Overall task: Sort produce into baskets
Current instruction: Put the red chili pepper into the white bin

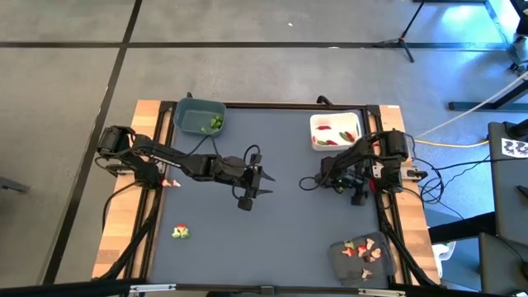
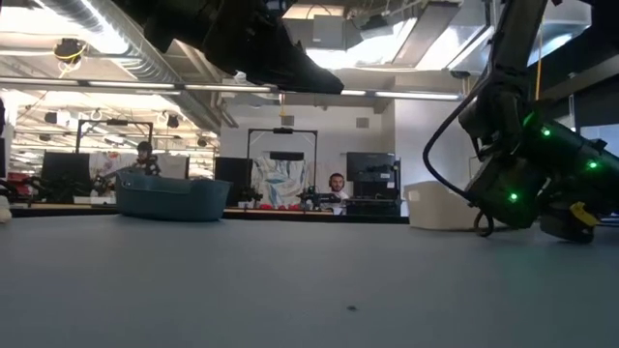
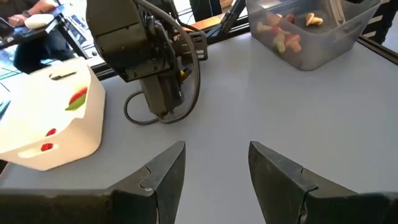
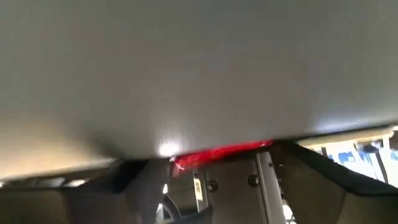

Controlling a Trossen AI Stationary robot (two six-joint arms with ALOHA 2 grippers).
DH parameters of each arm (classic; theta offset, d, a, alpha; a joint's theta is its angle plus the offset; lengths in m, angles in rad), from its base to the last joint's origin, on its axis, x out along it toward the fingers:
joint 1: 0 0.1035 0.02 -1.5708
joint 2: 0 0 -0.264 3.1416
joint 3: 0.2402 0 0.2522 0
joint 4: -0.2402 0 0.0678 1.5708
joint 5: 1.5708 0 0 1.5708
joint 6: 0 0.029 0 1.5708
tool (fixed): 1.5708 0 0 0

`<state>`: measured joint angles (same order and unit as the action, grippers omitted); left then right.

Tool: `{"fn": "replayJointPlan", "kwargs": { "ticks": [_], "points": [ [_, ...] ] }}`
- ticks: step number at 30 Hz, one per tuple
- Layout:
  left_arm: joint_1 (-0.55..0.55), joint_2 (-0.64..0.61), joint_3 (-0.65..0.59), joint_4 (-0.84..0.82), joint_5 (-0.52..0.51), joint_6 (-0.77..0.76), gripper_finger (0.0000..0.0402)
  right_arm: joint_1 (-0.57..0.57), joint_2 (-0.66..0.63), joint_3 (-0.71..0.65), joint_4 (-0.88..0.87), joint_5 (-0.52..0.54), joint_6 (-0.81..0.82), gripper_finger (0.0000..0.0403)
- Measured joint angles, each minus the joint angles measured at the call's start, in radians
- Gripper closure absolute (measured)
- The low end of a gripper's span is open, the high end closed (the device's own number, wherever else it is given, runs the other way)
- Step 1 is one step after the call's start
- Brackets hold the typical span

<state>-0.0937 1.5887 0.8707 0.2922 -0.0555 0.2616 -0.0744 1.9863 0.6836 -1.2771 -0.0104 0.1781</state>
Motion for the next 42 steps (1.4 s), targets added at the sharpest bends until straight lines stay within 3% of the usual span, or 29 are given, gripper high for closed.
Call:
{"fn": "replayJointPlan", "kwargs": {
  "ticks": [7,13,19,25,42],
  "points": [
    [0.0,0.0,0.0,-0.005,0.0,-0.005,0.0229,-0.032,0.008,-0.004,-0.023,0.04,0.011,0.0225],
    [0.0,0.0,0.0,-0.013,0.0,-0.005,0.0229,-0.031,0.008,-0.006,-0.02,0.011,0.003,0.0304],
    [0.0,0.0,0.0,-0.014,0.0,-0.012,0.0229,-0.031,0.008,-0.004,-0.019,0.019,-0.012,0.0357],
    [0.0,0.0,0.0,-0.014,0.0,-0.012,0.0229,-0.031,0.007,0.004,-0.025,0.019,-0.014,0.038],
    [0.0,0.0,0.002,-0.013,0.0,-0.019,0.0229,-0.031,-0.143,0.1,-0.038,0.019,0.159,0.0375]
  ]
}}
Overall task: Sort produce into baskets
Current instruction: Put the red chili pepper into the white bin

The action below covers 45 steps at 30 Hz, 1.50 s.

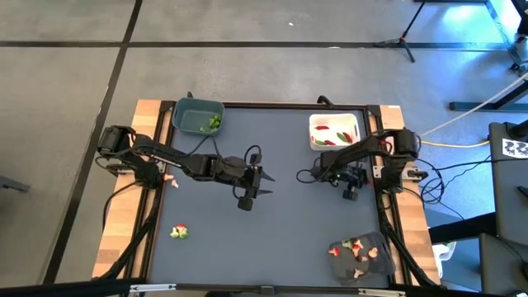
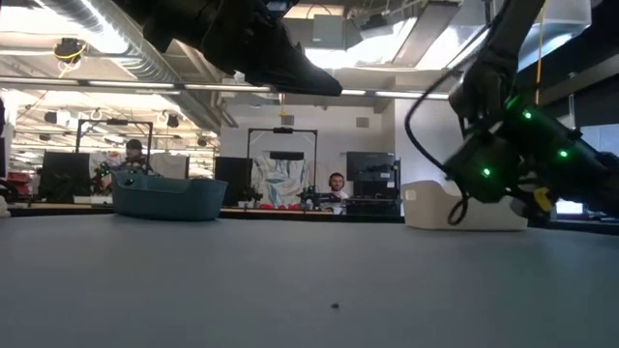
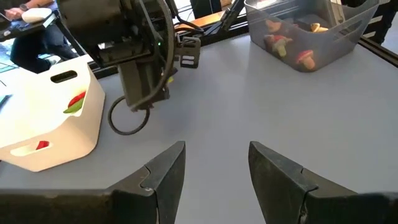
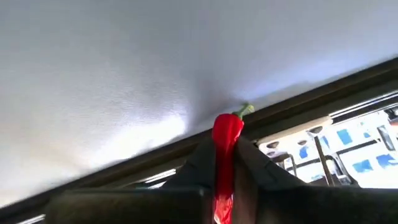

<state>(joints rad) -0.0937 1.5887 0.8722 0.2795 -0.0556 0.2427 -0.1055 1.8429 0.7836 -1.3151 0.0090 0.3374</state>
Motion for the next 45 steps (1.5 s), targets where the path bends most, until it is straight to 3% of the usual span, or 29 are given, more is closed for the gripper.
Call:
{"fn": "replayJointPlan", "kwargs": {
  "ticks": [7,15,24,30,38,45],
  "points": [
    [0.0,0.0,0.0,-0.003,0.0,-0.001,0.0229,0.0,-0.097,0.112,-0.08,-0.001,0.043,0.0375],
    [0.017,0.0,0.0,0.008,-0.001,0.003,0.0229,0.0,-0.344,0.21,-0.076,0.007,0.08,0.0375],
    [0.063,0.0,0.0,0.074,-0.001,0.035,0.0229,-0.026,-0.587,0.213,0.074,0.173,0.14,0.0374],
    [0.108,0.0,0.0,0.083,-0.001,0.064,0.0229,-0.119,-0.614,0.213,0.257,0.293,0.115,0.0374],
    [0.165,0.009,0.0,0.116,-0.001,0.026,0.0229,-0.31,-0.607,0.093,0.591,0.294,0.018,0.0374],
    [0.186,0.019,0.0,0.127,0.0,-0.006,0.0229,-0.452,-0.594,-0.035,0.77,0.298,-0.002,0.0374]
  ]
}}
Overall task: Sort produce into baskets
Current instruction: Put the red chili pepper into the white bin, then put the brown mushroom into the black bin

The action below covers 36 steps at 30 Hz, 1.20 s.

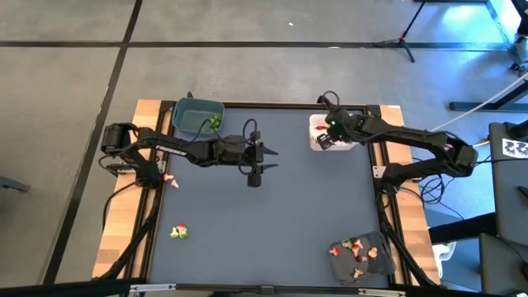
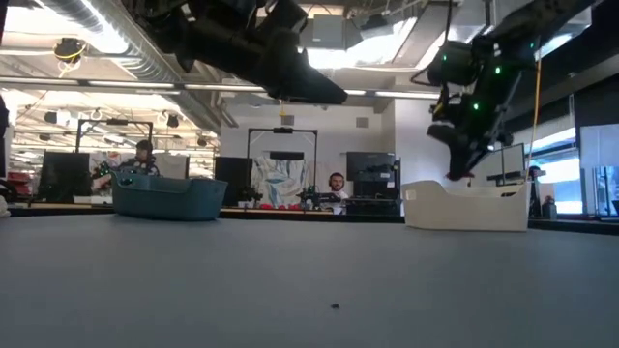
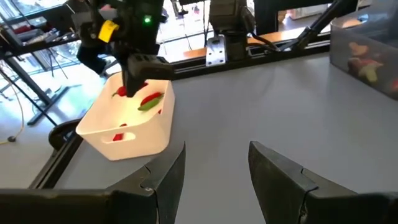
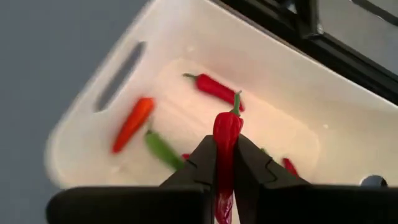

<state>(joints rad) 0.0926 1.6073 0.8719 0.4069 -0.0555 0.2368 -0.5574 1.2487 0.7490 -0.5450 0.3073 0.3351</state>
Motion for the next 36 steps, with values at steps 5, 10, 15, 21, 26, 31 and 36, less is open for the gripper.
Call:
{"fn": "replayJointPlan", "kwargs": {
  "ticks": [5,10,15,21,26,31,36],
  "points": [
    [0.001,0.0,0.0,-0.005,0.001,-0.023,0.0229,-0.052,0.022,-0.024,0.059,0.004,0.0,0.0366],
    [-0.009,0.0,0.0,-0.017,0.001,-0.083,0.0229,-0.052,0.054,-0.024,0.091,0.008,-0.001,0.0309],
    [-0.039,-0.031,-0.001,-0.162,-0.003,-0.136,0.0229,-0.052,0.056,-0.019,0.061,-0.023,-0.024,0.0234],
    [-0.094,-0.124,-0.001,-0.456,-0.044,-0.217,0.0229,0.01,0.011,0.018,0.013,-0.058,-0.027,0.0206],
    [-0.153,-0.233,0.025,-0.816,-0.044,-0.316,0.0229,0.149,-0.07,0.042,0.01,-0.117,-0.027,0.0206],
    [-0.195,-0.315,0.038,-1.092,-0.045,-0.491,0.0229,0.311,-0.103,0.042,0.058,-0.117,0.017,0.0206],
    [-0.216,-0.327,0.032,-1.33,-0.067,-0.624,0.0229,0.465,-0.081,0.042,0.163,-0.115,0.046,0.0206]
  ]
}}
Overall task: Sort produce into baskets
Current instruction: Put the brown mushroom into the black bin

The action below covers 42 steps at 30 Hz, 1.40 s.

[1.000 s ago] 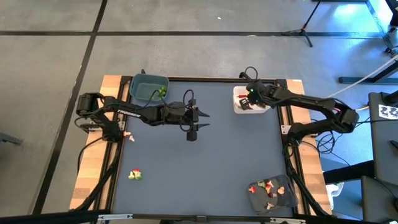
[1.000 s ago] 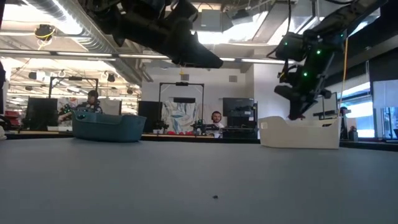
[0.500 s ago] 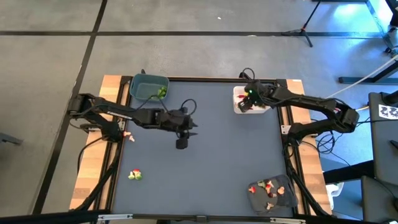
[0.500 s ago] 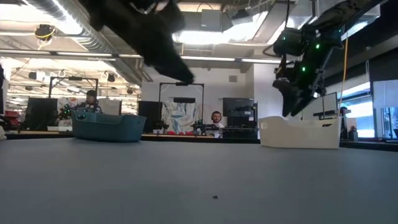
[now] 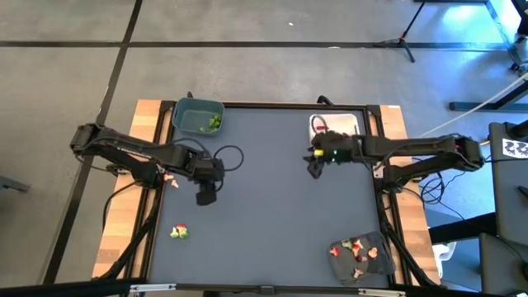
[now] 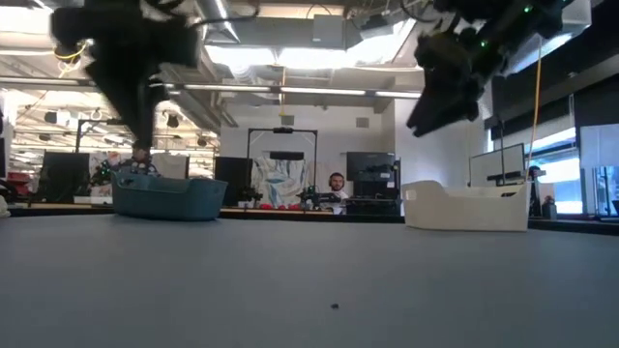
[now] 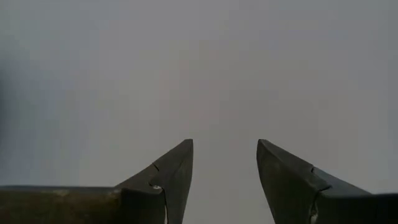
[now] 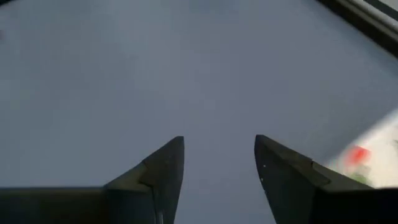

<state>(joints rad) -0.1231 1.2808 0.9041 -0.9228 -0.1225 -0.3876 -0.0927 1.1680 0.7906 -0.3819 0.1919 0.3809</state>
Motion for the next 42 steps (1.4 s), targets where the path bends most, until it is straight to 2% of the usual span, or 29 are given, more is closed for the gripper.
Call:
{"fn": "replayJointPlan", "kwargs": {
  "ticks": [8,13,19,30,42],
  "points": [
    [0.014,0.071,-0.048,-0.177,-0.018,-0.038,0.0229,0.158,0.061,0.0,0.187,0.035,0.012,0.0206],
    [0.028,0.165,-0.049,-0.286,0.015,-0.066,0.0229,0.178,0.101,0.0,0.246,0.036,0.014,0.0206],
    [0.046,0.328,-0.049,-0.408,0.058,0.015,0.0229,0.178,0.158,-0.001,0.276,0.036,0.04,0.0206],
    [0.066,0.557,-0.101,-0.394,0.058,0.133,0.0229,0.178,0.207,-0.001,0.281,-0.028,0.094,0.0206],
    [0.066,0.614,-0.116,-0.328,0.053,0.242,0.0239,0.178,0.207,-0.001,0.284,-0.027,0.094,0.0206]
  ]
}}
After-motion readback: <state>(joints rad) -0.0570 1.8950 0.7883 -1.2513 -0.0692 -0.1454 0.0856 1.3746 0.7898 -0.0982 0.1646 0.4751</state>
